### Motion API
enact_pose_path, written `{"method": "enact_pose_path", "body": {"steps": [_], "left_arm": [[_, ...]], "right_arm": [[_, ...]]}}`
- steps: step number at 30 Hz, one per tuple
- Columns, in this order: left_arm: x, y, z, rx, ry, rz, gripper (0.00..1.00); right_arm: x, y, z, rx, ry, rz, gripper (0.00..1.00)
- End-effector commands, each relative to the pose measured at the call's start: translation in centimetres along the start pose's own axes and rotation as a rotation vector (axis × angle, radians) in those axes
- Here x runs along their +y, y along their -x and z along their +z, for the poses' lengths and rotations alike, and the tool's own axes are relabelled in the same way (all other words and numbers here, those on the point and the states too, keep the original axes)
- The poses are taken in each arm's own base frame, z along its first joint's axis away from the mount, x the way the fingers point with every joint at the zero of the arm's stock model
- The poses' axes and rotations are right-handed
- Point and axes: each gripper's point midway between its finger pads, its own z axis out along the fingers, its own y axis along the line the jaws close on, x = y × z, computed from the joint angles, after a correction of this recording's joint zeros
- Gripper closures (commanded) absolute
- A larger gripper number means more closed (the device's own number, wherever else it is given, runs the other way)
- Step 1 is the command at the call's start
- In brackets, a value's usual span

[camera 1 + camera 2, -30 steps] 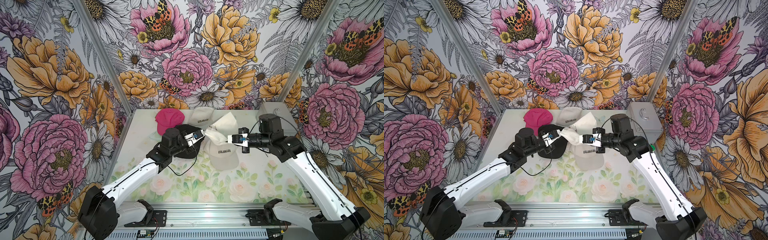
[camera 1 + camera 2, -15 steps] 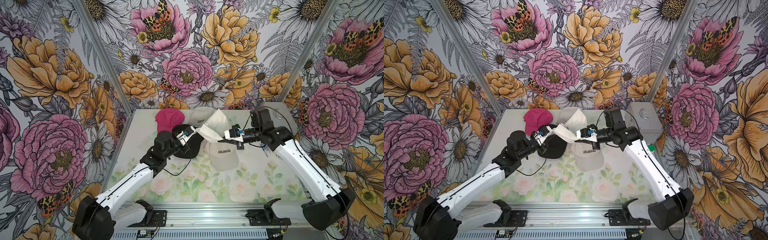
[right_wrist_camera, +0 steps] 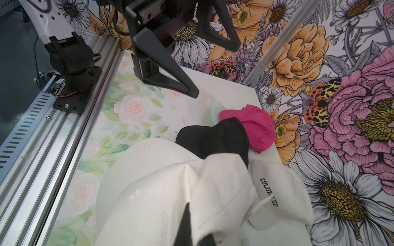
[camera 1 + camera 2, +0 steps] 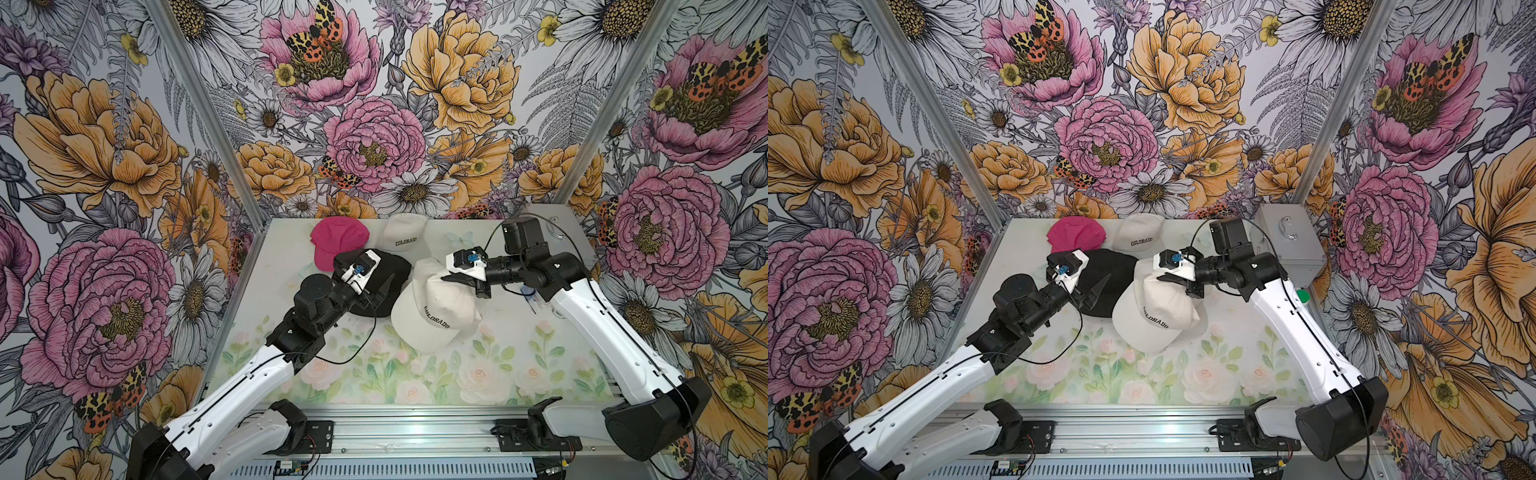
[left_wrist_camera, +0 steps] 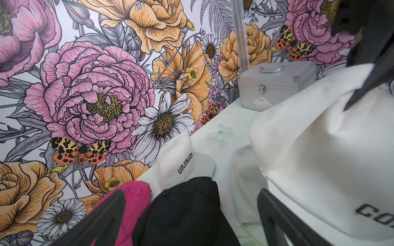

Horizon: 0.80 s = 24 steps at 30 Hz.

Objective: Stack the baseball caps by color
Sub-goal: Move the baseball cap to the center of the board, then place the baseball cap on the baseball cap.

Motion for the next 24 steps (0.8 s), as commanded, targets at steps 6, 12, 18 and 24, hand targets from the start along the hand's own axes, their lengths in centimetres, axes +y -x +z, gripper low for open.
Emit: {"method": "enact_pose_path", "body": {"steps": [6, 12, 18, 24], "left_arm": [[-2.9, 1.9, -1.4, -0.021, -0.157, -0.105, 0.01], [-8.0, 4.6, -3.0, -0.071, -0.501, 0.020, 0.01], [-9.2, 4.2, -2.0, 0.030, -0.650, 0.075, 0.01], [-10.9, 2.9, -2.1, 0.122, -0.822, 0.109, 0.02]], "right_arm": [[0.7, 0.4, -0.8, 0.037, -0.049, 0.025, 1.00], [2.1, 1.3, -0.6, 0.053, -0.019, -0.013, 1.00], [4.1, 1.4, 0.0, 0.118, 0.028, -0.048, 1.00], [6.1, 2.0, 0.1, 0.126, 0.065, -0.081, 1.00]]}}
